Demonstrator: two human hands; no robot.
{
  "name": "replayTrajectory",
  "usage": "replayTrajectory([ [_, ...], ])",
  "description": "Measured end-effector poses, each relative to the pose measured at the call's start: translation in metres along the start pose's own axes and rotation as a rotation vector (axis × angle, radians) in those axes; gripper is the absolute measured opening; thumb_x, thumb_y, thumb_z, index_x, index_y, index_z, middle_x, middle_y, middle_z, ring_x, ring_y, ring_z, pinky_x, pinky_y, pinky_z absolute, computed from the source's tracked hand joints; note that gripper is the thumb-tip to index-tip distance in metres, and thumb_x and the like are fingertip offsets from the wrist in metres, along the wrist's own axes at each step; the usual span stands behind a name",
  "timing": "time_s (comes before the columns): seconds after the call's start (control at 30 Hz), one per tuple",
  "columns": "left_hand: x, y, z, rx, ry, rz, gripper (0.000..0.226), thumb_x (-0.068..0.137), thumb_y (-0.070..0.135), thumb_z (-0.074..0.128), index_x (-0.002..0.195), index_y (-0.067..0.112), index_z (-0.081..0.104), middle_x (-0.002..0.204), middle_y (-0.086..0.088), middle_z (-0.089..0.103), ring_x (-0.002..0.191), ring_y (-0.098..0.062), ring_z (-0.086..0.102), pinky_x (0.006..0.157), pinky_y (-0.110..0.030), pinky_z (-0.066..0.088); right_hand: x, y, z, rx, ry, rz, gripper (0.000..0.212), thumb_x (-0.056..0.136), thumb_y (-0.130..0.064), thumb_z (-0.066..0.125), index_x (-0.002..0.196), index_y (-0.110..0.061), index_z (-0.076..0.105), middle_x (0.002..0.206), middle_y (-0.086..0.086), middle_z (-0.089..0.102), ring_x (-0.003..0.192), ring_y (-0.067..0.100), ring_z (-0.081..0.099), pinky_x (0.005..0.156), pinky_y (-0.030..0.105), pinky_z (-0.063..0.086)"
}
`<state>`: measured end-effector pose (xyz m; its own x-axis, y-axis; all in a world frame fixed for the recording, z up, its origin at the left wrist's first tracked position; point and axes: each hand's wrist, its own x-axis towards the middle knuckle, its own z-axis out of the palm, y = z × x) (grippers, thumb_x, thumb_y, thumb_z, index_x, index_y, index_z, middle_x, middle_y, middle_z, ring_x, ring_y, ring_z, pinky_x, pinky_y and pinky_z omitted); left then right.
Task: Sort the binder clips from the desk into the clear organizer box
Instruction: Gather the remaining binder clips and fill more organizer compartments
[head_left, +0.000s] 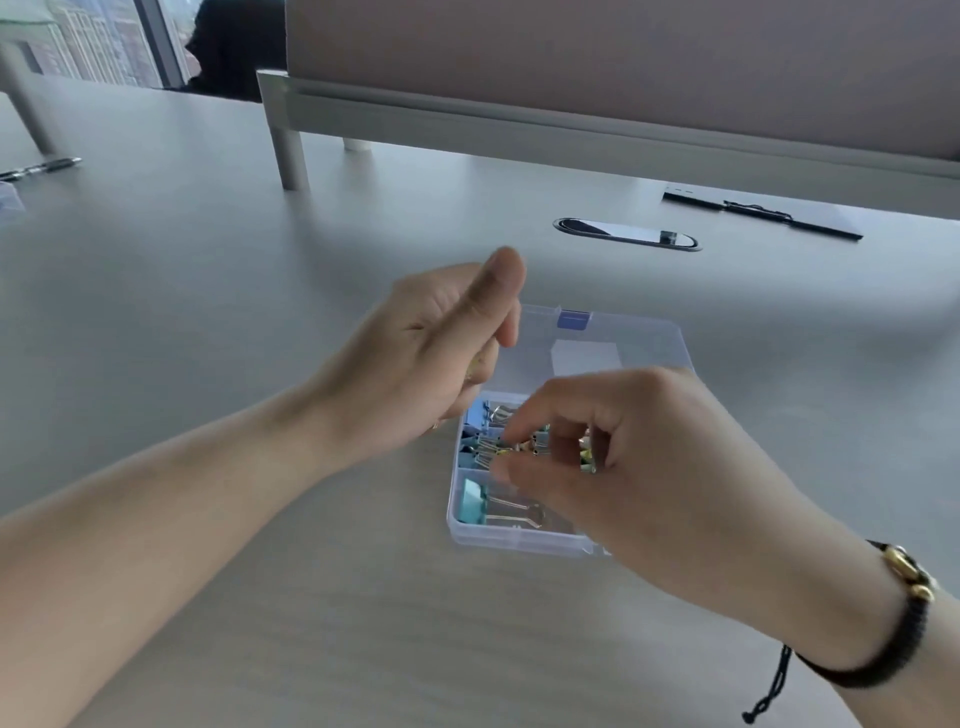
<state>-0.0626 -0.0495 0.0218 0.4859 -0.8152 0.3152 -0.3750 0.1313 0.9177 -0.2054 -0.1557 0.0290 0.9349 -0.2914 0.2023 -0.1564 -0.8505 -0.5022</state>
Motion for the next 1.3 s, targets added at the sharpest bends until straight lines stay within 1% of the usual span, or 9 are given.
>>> replayTrajectory([
  [0.23, -0.004, 0.001, 0.011, 0.173, 0.113, 0.171, 0.056, 0.097, 0.054, 0.021, 0.090, 0.003, 0.044, 0.065, -0.011, 0.030, 0.052, -0.016, 0.033, 0.044, -0.017, 0.032, 0.005, -0.009, 0.005, 0.377, 0.153, -0.062, 0.009, 0.075, -0.031, 0.081, 0.077, -0.027, 0.073, 0.065, -0.010, 0.068, 0.044, 0.007, 0.048, 0.047, 0.016, 0.040],
  [0.37, -0.005, 0.002, 0.012, 0.155, 0.114, 0.162, 0.052, 0.096, 0.055, 0.019, 0.094, 0.010, 0.045, 0.061, -0.015, 0.033, 0.051, -0.022, 0.034, 0.045, -0.024, 0.034, 0.007, -0.010, 0.007, 0.484, 0.144, -0.068, 0.003, 0.081, -0.021, 0.078, 0.079, -0.020, 0.076, 0.069, -0.005, 0.073, 0.059, 0.030, 0.064, 0.054, 0.041, 0.054],
  [0.47, -0.007, 0.003, 0.014, 0.080, 0.035, 0.175, 0.050, 0.097, 0.052, 0.022, 0.098, 0.006, 0.042, 0.057, 0.003, 0.035, 0.049, -0.013, 0.036, 0.049, -0.022, 0.034, 0.008, -0.008, 0.005, 0.675, 0.128, -0.042, 0.009, 0.087, -0.013, 0.071, 0.078, -0.009, 0.074, 0.058, -0.005, 0.069, 0.044, 0.012, 0.055, 0.041, 0.025, 0.043],
  [0.53, -0.007, 0.002, 0.015, 0.086, -0.026, 0.209, 0.043, 0.104, 0.043, 0.027, 0.099, 0.001, 0.039, 0.056, 0.012, 0.043, 0.050, -0.007, 0.039, 0.051, -0.020, 0.035, 0.010, -0.008, 0.000, 0.806, 0.120, 0.015, 0.017, 0.089, -0.011, 0.066, 0.074, -0.007, 0.072, 0.055, -0.005, 0.066, 0.046, 0.004, 0.056, 0.044, 0.013, 0.041],
  [0.7, -0.005, 0.007, 0.009, 0.062, -0.090, 0.189, 0.022, 0.101, 0.027, 0.044, 0.098, 0.006, 0.042, 0.047, 0.013, 0.049, 0.041, -0.002, 0.039, 0.045, -0.010, 0.033, 0.010, -0.003, -0.006, 0.823, 0.118, 0.084, 0.017, 0.083, -0.024, 0.070, 0.072, -0.011, 0.072, 0.061, 0.007, 0.069, 0.049, 0.018, 0.054, 0.045, 0.029, 0.044],
  [0.83, -0.002, 0.002, 0.001, 0.073, -0.059, 0.154, 0.018, 0.090, 0.037, 0.057, 0.084, 0.020, 0.056, 0.051, -0.011, 0.040, 0.040, -0.008, 0.027, 0.042, -0.015, 0.025, 0.012, 0.003, -0.007, 0.887, 0.140, 0.101, 0.007, 0.078, -0.014, 0.073, 0.077, -0.007, 0.070, 0.059, 0.011, 0.068, 0.046, 0.020, 0.052, 0.044, 0.028, 0.044],
  [0.93, -0.002, 0.002, -0.003, 0.110, -0.102, 0.148, 0.016, 0.090, 0.032, 0.062, 0.083, 0.017, 0.062, 0.051, 0.004, 0.036, 0.041, -0.006, 0.028, 0.043, -0.015, 0.026, 0.013, 0.006, -0.008, 0.945, 0.124, 0.121, 0.005, 0.078, -0.006, 0.073, 0.076, -0.004, 0.068, 0.058, 0.014, 0.066, 0.045, 0.021, 0.052, 0.043, 0.027, 0.045],
  [1.13, -0.007, 0.002, -0.004, 0.328, -0.135, 0.214, 0.027, 0.075, 0.038, 0.080, 0.093, 0.025, 0.064, 0.055, 0.006, 0.027, 0.048, -0.013, 0.024, 0.047, -0.027, 0.025, 0.013, 0.010, -0.008, 1.025, 0.125, 0.174, 0.011, 0.078, -0.001, 0.073, 0.082, -0.003, 0.062, 0.056, 0.012, 0.062, 0.044, 0.021, 0.050, 0.043, 0.029, 0.045],
  [1.3, -0.010, 0.002, 0.000, 0.444, -0.114, 0.209, 0.025, 0.072, 0.036, 0.084, 0.085, 0.027, 0.064, 0.051, 0.008, 0.027, 0.044, -0.008, 0.025, 0.046, -0.017, 0.024, 0.014, 0.012, -0.004, 0.735, 0.211, 0.126, 0.017, 0.072, -0.010, 0.079, 0.074, -0.014, 0.062, 0.053, 0.012, 0.061, 0.042, 0.018, 0.048, 0.046, 0.029, 0.041],
])
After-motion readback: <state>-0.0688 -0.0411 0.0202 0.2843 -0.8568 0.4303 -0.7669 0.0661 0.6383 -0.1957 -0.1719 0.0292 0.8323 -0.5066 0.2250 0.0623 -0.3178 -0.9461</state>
